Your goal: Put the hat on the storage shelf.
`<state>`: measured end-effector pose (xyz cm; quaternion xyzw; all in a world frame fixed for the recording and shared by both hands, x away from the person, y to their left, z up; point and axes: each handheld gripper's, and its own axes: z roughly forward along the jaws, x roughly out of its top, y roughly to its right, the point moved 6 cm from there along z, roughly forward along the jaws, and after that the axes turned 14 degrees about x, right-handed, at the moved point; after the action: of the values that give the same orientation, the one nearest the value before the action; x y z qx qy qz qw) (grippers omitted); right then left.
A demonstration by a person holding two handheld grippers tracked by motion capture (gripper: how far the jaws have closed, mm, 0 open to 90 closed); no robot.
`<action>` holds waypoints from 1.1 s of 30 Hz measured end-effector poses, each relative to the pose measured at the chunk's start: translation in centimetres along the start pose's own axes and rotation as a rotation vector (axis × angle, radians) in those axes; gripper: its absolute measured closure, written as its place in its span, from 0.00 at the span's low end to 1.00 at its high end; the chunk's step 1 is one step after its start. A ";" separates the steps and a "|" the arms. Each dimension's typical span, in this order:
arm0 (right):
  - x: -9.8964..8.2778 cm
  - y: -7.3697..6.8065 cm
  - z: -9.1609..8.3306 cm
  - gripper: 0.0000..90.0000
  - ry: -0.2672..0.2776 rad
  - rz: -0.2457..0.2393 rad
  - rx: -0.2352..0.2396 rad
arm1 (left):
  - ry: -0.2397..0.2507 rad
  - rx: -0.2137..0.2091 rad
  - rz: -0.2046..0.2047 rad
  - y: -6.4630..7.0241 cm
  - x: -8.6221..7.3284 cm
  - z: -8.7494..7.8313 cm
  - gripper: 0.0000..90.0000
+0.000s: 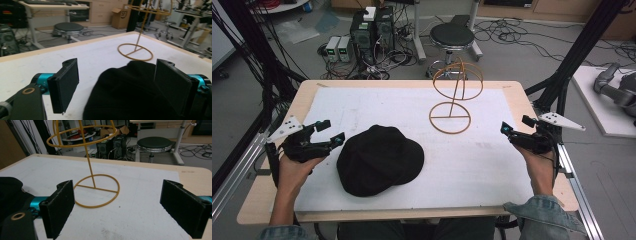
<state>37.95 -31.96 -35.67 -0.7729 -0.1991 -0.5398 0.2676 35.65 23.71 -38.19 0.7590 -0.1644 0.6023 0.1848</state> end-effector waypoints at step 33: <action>0.1 -0.3 0.0 0.14 -0.003 -0.003 0.003 | -0.158 -0.249 0.104 4.4 -4.0 2.9 0.26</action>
<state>37.83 -31.73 -35.53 -0.7730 -0.2015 -0.5387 0.2678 35.14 18.61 -42.30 0.7655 -0.2911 0.5245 0.2326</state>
